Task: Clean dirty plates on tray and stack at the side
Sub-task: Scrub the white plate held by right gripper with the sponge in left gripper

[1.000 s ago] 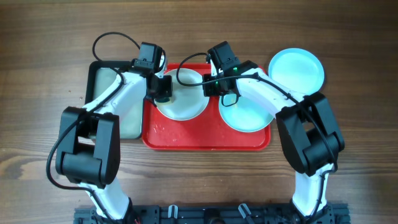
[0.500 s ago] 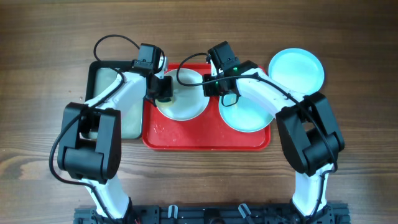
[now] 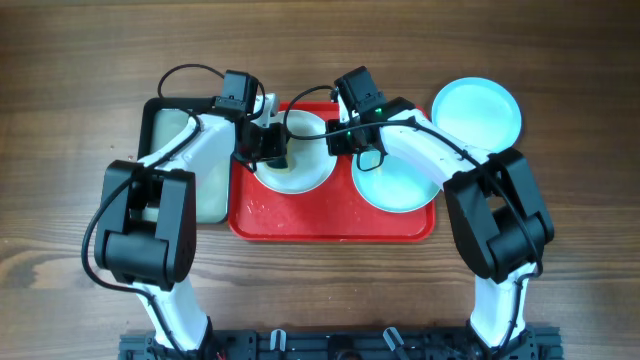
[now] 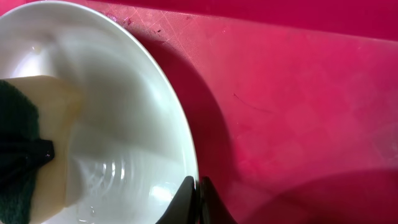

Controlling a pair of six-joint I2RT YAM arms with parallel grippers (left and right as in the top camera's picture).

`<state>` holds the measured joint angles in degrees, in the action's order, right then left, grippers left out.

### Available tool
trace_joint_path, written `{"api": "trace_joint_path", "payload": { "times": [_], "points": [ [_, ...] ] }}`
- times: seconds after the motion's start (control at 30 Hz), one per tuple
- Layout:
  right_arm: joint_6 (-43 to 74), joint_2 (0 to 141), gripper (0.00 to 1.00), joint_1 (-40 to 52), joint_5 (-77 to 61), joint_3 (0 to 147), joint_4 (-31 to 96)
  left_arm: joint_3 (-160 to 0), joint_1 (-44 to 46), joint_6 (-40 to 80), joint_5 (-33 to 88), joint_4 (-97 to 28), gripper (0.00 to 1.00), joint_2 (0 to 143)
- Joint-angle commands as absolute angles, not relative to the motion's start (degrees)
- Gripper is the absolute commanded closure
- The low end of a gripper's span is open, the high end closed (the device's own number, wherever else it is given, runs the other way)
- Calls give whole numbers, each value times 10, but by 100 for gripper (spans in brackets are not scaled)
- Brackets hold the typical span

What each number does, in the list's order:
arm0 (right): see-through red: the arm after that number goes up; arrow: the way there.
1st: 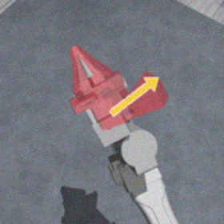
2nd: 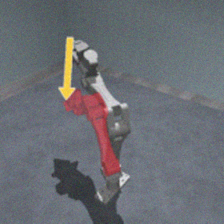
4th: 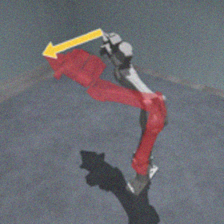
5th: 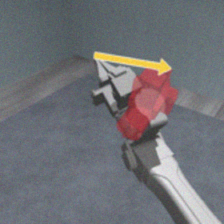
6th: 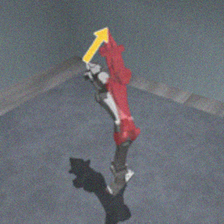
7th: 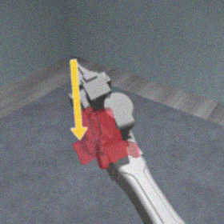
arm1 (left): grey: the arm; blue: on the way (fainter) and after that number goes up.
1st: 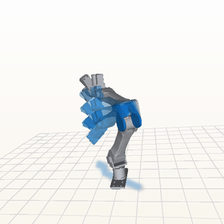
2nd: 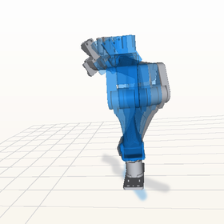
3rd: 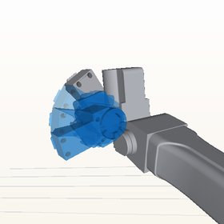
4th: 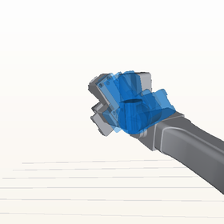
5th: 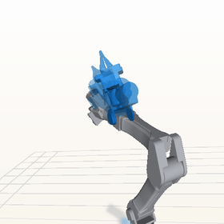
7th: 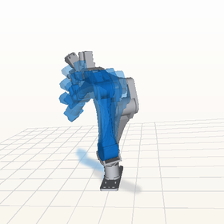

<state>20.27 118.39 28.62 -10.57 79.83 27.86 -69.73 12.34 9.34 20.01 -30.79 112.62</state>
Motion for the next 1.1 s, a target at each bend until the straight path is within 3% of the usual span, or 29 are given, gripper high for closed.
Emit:
{"api": "trace_joint_path", "payload": {
  "times": [0.0,0.13,0.77,0.93,1.07],
  "points": [
    [195,1197,90,290,-134,790,275,-750,130,99,146,-354,96,1124],
    [195,1197,82,290,-134,790,275,-825,130,94,50,-415,96,1103],
    [196,1198,78,290,-101,790,266,-806,143,94,51,-409,96,1137],
    [200,1209,96,290,-104,790,260,-806,150,94,50,-410,96,1137],
    [200,1209,96,290,-104,790,260,-806,153,94,50,-410,96,1137]
  ]
}}
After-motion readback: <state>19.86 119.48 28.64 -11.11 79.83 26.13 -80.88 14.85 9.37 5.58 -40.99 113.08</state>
